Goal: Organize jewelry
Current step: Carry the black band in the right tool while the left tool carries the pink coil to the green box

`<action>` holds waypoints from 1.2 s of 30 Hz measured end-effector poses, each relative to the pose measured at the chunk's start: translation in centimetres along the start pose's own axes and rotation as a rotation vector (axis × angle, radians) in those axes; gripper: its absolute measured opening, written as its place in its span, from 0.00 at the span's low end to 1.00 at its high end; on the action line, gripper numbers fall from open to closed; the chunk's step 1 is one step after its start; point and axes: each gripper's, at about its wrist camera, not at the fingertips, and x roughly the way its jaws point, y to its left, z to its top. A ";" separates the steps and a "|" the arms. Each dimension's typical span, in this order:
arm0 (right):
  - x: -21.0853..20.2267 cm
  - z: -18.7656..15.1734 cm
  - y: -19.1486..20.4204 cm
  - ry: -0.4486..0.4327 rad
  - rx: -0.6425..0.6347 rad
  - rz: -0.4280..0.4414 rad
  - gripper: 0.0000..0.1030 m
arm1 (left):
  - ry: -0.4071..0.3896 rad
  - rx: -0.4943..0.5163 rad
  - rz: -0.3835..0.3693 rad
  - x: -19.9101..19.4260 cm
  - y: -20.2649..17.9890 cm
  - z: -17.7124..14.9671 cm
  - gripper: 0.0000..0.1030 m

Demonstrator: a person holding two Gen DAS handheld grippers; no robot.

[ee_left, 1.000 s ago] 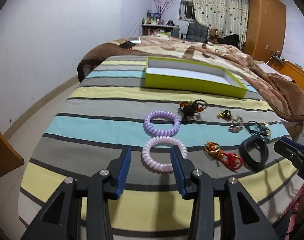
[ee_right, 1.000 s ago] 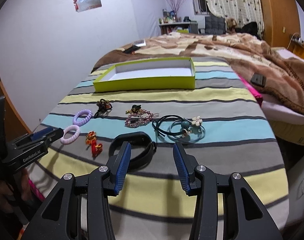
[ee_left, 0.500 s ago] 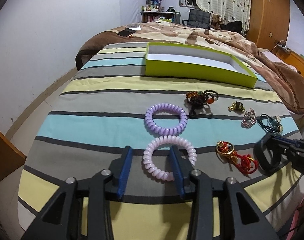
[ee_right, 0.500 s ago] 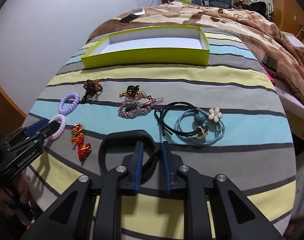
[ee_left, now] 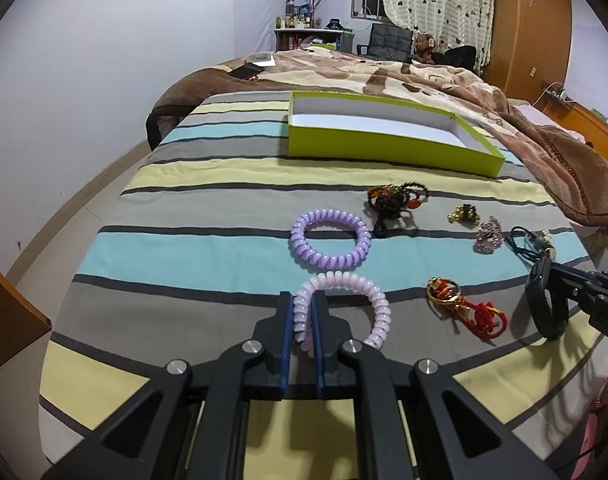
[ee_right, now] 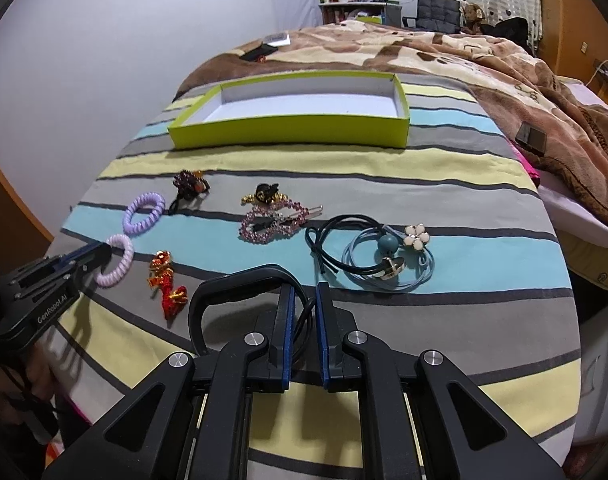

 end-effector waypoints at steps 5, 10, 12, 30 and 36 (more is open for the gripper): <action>-0.9 0.5 -0.1 -0.035 0.011 0.027 0.10 | -0.019 -0.009 -0.049 -1.0 -0.2 0.8 0.09; -1.2 2.3 -0.2 -0.064 0.004 0.039 0.10 | -0.042 -0.005 -0.100 -1.8 -0.7 3.0 0.09; -1.1 3.2 -0.4 -0.074 0.002 0.040 0.10 | -0.059 0.002 -0.114 -1.8 -1.0 4.3 0.09; 5.5 15.6 -3.0 -0.114 -0.014 0.004 0.10 | -0.088 0.067 -0.163 6.8 -4.1 17.3 0.09; 9.7 18.4 -3.6 -0.067 0.002 0.012 0.10 | -0.029 0.054 -0.152 11.4 -4.2 19.4 0.09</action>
